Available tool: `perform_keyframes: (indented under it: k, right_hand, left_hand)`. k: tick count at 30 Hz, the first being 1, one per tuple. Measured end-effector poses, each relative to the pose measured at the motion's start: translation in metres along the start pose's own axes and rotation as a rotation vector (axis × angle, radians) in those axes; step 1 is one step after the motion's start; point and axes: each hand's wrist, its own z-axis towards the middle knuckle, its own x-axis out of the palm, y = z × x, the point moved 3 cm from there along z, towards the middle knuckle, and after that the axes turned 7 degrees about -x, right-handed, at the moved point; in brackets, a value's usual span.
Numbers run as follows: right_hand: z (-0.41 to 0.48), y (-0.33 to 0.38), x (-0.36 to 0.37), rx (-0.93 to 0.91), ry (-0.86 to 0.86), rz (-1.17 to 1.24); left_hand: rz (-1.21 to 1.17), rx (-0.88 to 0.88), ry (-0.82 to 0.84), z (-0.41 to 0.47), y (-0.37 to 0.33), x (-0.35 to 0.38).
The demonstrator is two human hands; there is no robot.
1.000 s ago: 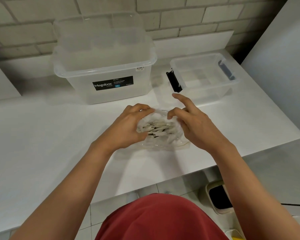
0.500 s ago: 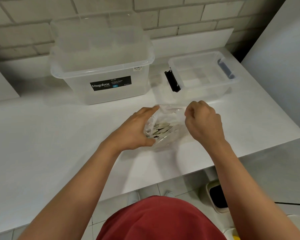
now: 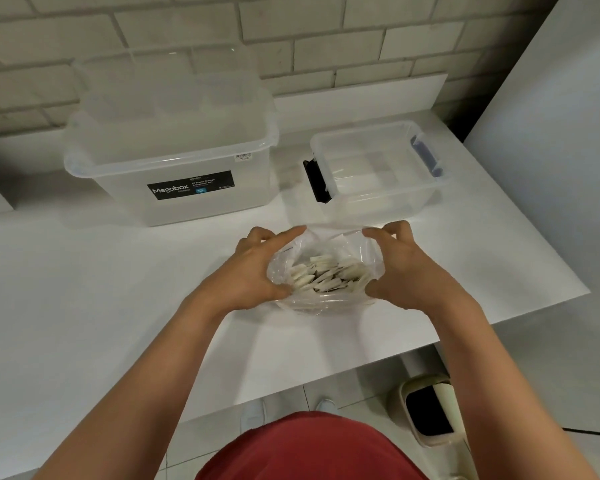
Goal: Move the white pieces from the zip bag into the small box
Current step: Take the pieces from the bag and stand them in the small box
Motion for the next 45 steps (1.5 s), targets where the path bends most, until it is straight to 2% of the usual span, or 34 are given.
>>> perform_keyframes:
  k: [2,4,7,10,13,17,19,22,23,25,27,29,32,37,39,45]
  right_hand:
    - [-0.001,-0.005,-0.001,-0.029,-0.019,-0.022]
    - [-0.001,-0.009,-0.003,-0.065,-0.116,-0.084]
    - [-0.001,-0.01,-0.007,-0.271,-0.277,-0.17]
    - [0.006,-0.017,-0.008,-0.405,-0.173,-0.167]
    - [0.018,-0.028,-0.011,-0.3,-0.024,-0.167]
    - [0.023,-0.027,-0.009,-0.328,-0.072,-0.193]
    - [0.019,-0.017,-0.012,-0.402,-0.192,-0.225]
    - [0.009,0.013,-0.017,-0.623,-0.547,-0.219]
    - [0.009,0.023,-0.015,-0.674,-0.55,-0.181]
    - [0.019,0.036,-0.002,-0.667,-0.377,-0.184]
    - [0.029,0.036,0.012,-0.572,-0.204,-0.396]
    - [0.036,0.032,0.02,-0.504,-0.123,-0.566]
    - [0.035,0.033,0.025,-0.454,-0.074,-0.567]
    - [0.035,0.036,0.036,-0.418,-0.088,-0.592]
    - [0.034,0.035,0.035,-0.407,-0.108,-0.501]
    - [0.032,0.037,0.007,-0.279,-0.119,0.302]
  left_hand:
    - [0.024,-0.012,-0.001,0.0,-0.004,0.005]
    - [0.016,0.013,-0.041,-0.001,-0.008,0.006]
    - [-0.106,0.078,-0.055,-0.002,-0.012,0.005]
    - [-0.126,0.042,-0.076,-0.001,-0.01,0.006]
    - [-0.065,-0.053,-0.092,0.003,-0.003,0.005]
    - [-0.018,-0.072,-0.068,0.011,-0.003,0.004]
    - [0.026,-0.05,-0.055,0.014,-0.004,0.004]
    - [0.049,-0.025,-0.026,0.017,-0.002,0.002]
    - [0.048,-0.014,-0.02,0.018,-0.002,0.001]
    - [0.037,0.018,-0.029,0.021,-0.002,0.0]
    - [-0.002,0.061,-0.056,0.021,-0.003,-0.003]
    - [-0.089,0.108,-0.085,0.021,-0.002,-0.007]
    - [-0.162,0.154,-0.088,0.019,0.003,-0.008]
    - [-0.2,0.164,-0.063,0.017,0.007,-0.006]
    - [-0.199,0.141,-0.05,0.018,0.007,-0.008]
    - [-0.226,0.038,-0.002,0.019,0.007,-0.02]
